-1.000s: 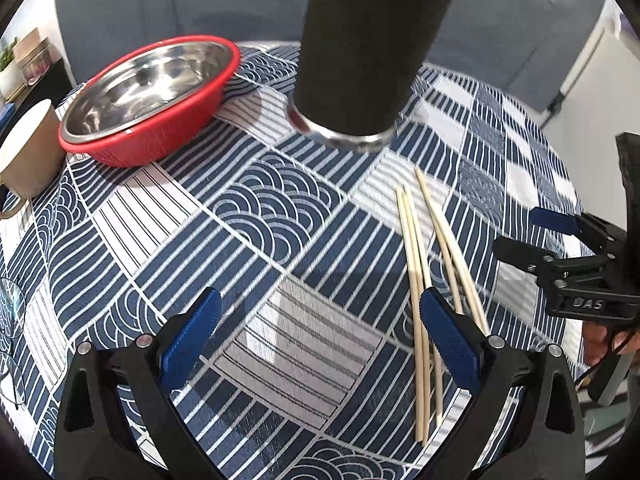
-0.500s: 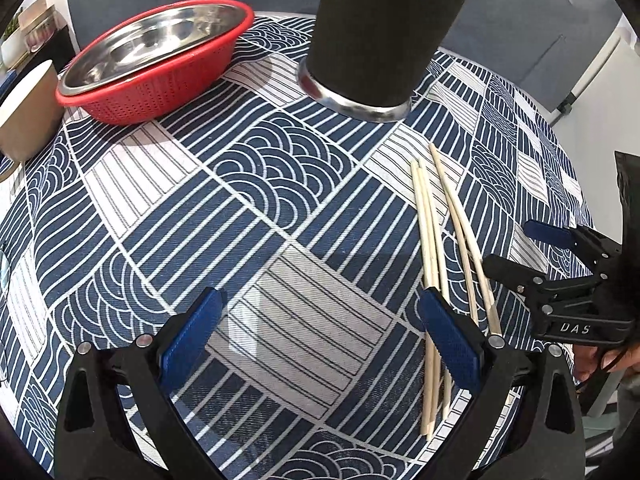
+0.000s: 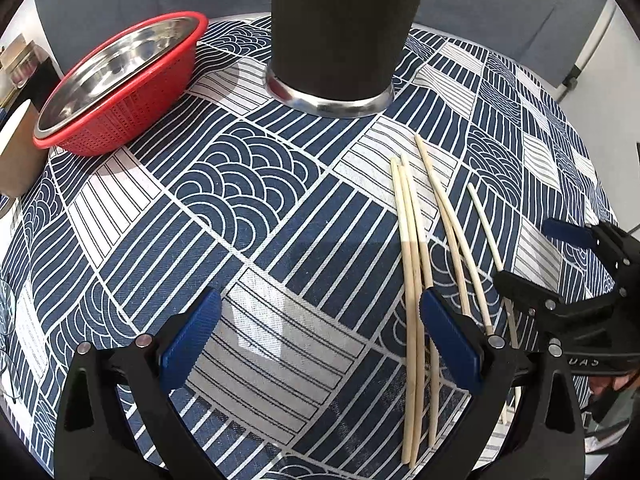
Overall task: Organize utensils
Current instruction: 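Lower the right tool onto a chopstick and close it while the left tool grasps another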
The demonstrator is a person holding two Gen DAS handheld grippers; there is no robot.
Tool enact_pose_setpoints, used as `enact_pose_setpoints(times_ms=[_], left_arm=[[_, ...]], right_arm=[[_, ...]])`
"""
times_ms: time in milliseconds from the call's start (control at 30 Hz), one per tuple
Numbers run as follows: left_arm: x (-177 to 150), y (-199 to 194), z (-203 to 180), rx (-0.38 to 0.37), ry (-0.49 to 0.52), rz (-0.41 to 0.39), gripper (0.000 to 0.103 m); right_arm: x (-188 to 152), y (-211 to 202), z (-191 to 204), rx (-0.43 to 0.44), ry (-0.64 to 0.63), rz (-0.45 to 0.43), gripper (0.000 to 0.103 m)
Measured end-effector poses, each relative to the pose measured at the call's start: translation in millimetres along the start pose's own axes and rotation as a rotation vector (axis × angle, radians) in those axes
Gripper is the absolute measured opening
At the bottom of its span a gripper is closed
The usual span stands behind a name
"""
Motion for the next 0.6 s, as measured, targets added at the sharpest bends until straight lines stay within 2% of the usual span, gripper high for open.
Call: enact_pose_setpoints(times_ms=[100,433,600], left_arm=[[-1.3,3.6,-5.0,0.049,0.052,-0.004,0.098],[-1.9,5.6,-1.9,0.074,0.057,0.0,0.099],[-1.4,7.6,-5.6,0.106,0.066,0.01,0.099]], right_arm=[[-1.8,-0.1,-1.0,-0.001,0.001,-0.003,0.091],[-3.6,2.0,-2.1,-0.007,0.009,-0.002,0.095],[-1.8,3.4,-2.2,-0.004,0.019,0.03,0.095]])
Point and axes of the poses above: each gripper's, at about its wrist camera, not at the fingertips, and y roughly the way its jaws point, z to its left, x to its top, the point moved 4 cm from there along y, roughly the way its jaws point, and after that the axes turned 13 degrees about -y, right-handed, at the moved point
